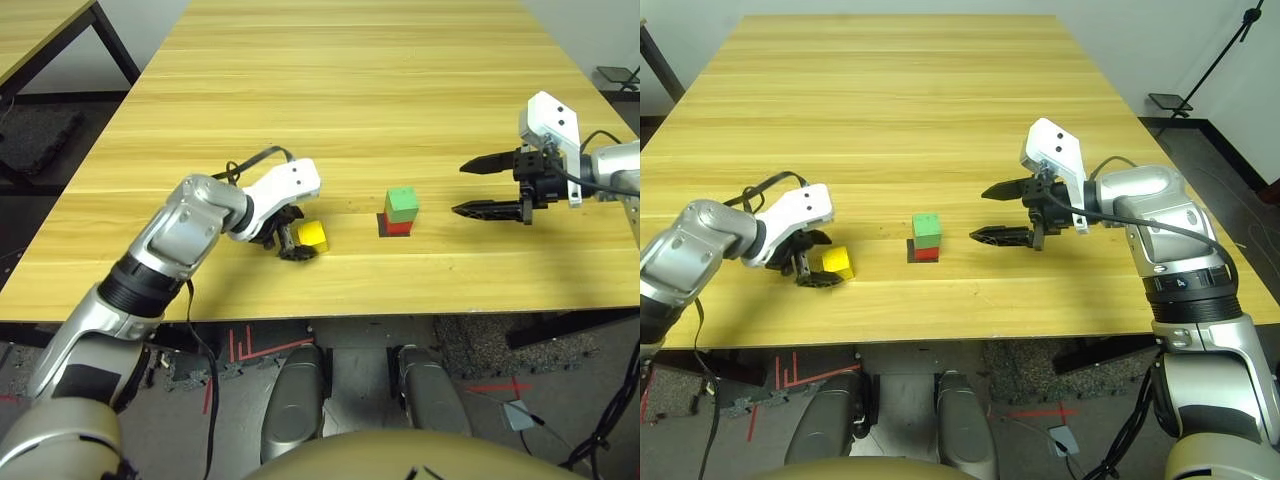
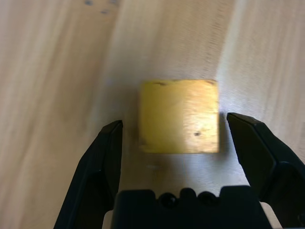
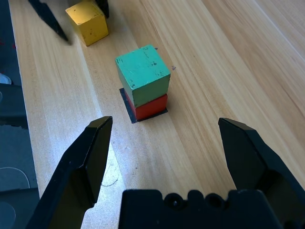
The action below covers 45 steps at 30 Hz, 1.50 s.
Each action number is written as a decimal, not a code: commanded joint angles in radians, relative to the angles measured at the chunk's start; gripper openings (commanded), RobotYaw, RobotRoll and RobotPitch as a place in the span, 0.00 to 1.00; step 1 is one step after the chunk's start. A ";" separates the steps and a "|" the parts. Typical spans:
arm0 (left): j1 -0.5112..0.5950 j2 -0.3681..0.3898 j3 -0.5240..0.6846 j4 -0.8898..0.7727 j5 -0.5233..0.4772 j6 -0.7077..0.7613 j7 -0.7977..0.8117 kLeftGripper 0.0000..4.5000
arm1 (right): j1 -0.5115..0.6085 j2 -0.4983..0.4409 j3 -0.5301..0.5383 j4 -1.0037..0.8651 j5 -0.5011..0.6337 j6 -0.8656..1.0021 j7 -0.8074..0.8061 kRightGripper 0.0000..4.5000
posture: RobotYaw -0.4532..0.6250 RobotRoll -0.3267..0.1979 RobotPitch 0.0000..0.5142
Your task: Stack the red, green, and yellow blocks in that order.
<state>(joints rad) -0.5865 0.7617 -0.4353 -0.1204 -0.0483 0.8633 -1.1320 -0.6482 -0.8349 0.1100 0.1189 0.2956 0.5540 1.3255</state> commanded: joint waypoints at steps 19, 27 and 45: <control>-0.487 -0.107 -0.111 0.162 -0.062 0.147 -0.080 0.46 | 0.076 -0.016 -0.026 -0.060 0.022 0.041 -0.037 1.00 | 0.50 0.62 0.13; -0.643 -0.228 -0.211 0.389 -0.010 0.101 -0.109 0.46 | 0.129 -0.017 -0.046 -0.108 0.039 0.066 -0.065 1.00 | 0.47 0.67 0.14; -0.688 -0.375 -0.227 0.388 -0.004 0.213 -0.076 0.46 | 0.162 -0.017 -0.051 -0.123 0.055 0.067 -0.090 1.00 | 0.46 0.70 0.16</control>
<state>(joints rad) -1.2739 0.3947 -0.6537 0.2887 -0.0491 1.0621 -1.2141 -0.4931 -0.8486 0.0655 0.0107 0.3363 0.6180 1.2381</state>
